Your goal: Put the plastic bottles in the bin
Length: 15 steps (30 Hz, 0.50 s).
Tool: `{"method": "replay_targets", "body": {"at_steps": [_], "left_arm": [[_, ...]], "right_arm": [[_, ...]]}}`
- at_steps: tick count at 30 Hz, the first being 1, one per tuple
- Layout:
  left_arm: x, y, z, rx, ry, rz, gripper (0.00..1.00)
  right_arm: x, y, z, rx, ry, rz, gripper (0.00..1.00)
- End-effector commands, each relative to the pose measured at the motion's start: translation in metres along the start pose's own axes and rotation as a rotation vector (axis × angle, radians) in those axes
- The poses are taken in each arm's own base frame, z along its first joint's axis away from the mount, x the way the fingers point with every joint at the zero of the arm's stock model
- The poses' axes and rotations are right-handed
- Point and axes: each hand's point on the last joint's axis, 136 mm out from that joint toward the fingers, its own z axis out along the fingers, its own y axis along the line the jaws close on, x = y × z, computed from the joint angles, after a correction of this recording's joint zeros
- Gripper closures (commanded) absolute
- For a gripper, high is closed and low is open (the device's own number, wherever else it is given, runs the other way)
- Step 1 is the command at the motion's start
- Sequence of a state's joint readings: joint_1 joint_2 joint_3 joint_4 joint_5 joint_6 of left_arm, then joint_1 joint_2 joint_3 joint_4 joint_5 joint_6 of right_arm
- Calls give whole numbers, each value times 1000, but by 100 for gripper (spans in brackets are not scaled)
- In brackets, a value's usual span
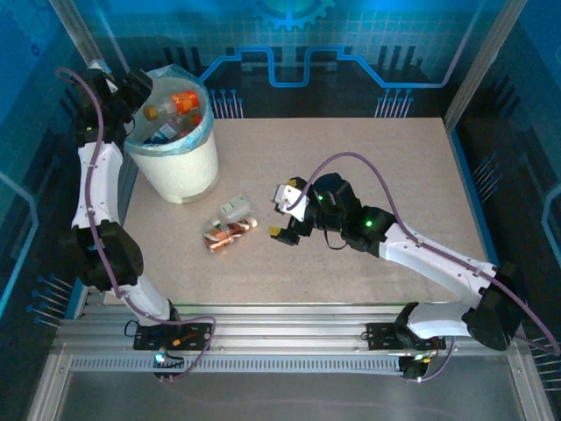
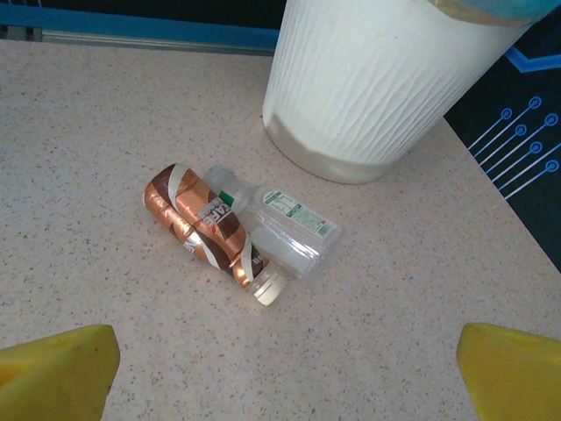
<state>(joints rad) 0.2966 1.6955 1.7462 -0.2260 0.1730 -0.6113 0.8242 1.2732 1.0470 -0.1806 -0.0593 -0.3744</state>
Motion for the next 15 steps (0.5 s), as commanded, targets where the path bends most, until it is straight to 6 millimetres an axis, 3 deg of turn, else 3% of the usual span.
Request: {"method": "replay_targets", "body": {"at_steps": [1,8,15], "left_arm": [[-24,-23,-23,48,-71,41,34],[-7,-21,-24,44,-14,76,39],[69,-17,11,-10,310,194,42]], "right_arm": [[-13,-3,-12,3,-30,-3,0],[-14,5,-8,-25,-21,1,0],[-15,14,0,-55,-5,-6,0]]}}
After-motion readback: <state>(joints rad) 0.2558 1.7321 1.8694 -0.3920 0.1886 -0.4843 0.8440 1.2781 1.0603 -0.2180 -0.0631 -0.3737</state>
